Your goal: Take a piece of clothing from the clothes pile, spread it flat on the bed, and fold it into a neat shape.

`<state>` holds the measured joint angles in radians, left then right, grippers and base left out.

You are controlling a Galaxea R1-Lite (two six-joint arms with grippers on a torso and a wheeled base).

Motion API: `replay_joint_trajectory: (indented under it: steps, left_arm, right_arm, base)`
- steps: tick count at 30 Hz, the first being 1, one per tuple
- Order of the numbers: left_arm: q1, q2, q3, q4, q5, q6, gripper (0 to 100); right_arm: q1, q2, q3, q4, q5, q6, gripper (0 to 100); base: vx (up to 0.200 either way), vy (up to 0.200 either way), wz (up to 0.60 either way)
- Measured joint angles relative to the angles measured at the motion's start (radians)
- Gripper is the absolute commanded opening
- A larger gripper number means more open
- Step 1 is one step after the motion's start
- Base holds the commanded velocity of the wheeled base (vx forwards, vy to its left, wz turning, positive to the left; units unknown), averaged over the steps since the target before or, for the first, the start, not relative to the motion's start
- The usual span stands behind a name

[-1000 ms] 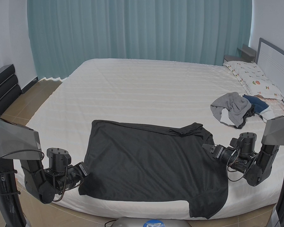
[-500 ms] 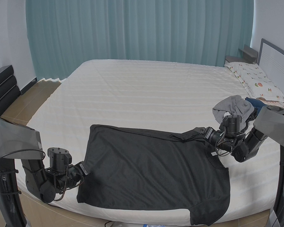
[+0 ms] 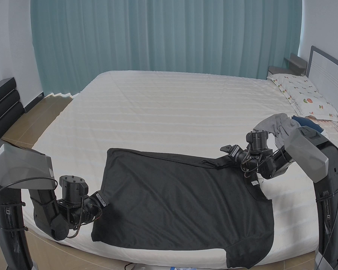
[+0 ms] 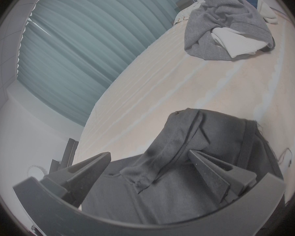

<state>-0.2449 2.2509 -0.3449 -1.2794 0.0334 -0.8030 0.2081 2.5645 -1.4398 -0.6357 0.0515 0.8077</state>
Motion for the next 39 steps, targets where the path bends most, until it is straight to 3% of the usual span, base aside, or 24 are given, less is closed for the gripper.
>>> replay_joint_trajectory:
  steps: [5, 6, 11, 22, 33, 39]
  left_arm:
    - [0.001, 0.008, -0.002, 0.0, 0.001, 0.0, 0]
    - [0.001, 0.009, -0.002, -0.001, 0.001, 0.0, 0]
    - [0.001, 0.015, -0.003, -0.001, 0.003, 0.001, 0]
    - [0.004, 0.019, -0.004, -0.002, 0.009, 0.002, 0]
    - [0.005, 0.02, -0.005, -0.001, 0.009, 0.003, 0]
    - [0.004, 0.021, -0.005, -0.001, 0.009, 0.003, 0]
  right_arm:
    - [0.001, 0.031, -0.06, 0.006, -0.034, -0.001, 100]
    - [0.002, 0.034, -0.065, 0.006, -0.035, -0.002, 0]
    - [0.011, 0.046, -0.089, 0.019, -0.035, -0.005, 0]
    - [0.016, 0.064, -0.23, 0.206, -0.037, -0.004, 0]
    - [0.013, 0.114, -0.454, 0.182, -0.113, -0.002, 0]
    - [0.015, 0.18, -0.548, 0.06, -0.142, -0.054, 0]
  base:
    - [0.0, 0.0, 0.0]
    - [0.0, 0.0, 0.0]
    - [0.0, 0.0, 0.0]
    - [0.0, 0.0, 0.0]
    - [0.0, 0.0, 0.0]
    - [0.0, 0.0, 0.0]
